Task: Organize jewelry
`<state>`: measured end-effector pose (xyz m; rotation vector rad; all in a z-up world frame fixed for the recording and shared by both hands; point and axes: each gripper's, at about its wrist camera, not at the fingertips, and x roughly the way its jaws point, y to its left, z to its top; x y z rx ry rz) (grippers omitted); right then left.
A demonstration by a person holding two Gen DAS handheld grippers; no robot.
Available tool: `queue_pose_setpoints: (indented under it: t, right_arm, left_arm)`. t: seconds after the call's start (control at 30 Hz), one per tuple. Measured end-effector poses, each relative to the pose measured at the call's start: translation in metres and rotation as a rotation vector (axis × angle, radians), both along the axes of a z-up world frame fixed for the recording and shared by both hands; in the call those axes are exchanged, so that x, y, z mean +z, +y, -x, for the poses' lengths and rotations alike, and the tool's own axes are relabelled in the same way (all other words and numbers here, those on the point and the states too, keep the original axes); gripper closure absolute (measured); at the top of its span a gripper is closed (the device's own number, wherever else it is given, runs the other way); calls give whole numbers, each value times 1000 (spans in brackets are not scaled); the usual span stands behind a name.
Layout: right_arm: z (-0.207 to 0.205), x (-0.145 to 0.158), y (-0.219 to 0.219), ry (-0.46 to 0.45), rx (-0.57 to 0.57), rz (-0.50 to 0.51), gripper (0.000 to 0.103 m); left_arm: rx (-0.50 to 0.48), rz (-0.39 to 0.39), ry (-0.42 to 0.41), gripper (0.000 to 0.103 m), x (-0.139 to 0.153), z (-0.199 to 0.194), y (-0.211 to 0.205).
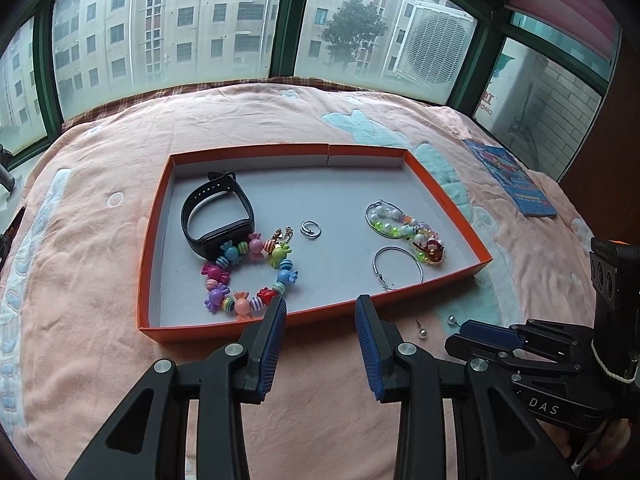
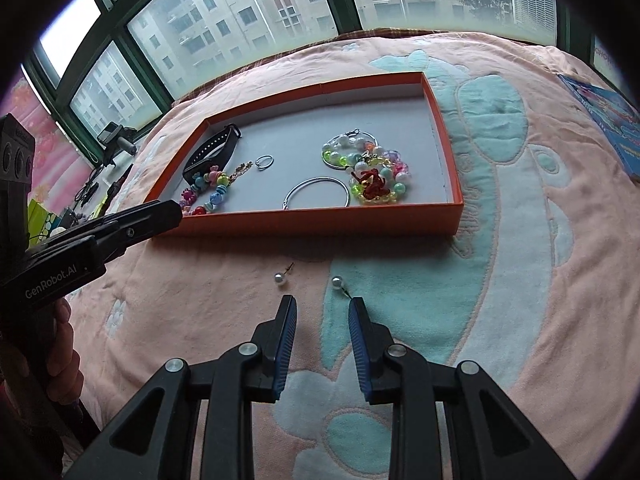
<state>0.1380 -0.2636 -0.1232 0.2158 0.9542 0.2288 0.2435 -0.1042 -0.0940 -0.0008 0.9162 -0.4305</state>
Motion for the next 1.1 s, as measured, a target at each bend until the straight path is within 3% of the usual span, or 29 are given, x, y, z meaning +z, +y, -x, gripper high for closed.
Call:
queue_pose_setpoints:
  t: [0.6, 0.87, 1.1]
  right_arm:
    - [-1, 1, 0, 7, -218, -15, 73]
    - [0, 1, 13, -21, -269, 61, 73]
    - [2, 1, 12, -9, -329, 38, 73]
  left_arm:
    - [-2, 21, 18, 64, -4, -4, 6]
    - [-13, 28, 16, 64, -6, -4, 7]
    - [-30, 35, -2, 64, -2, 0, 8]
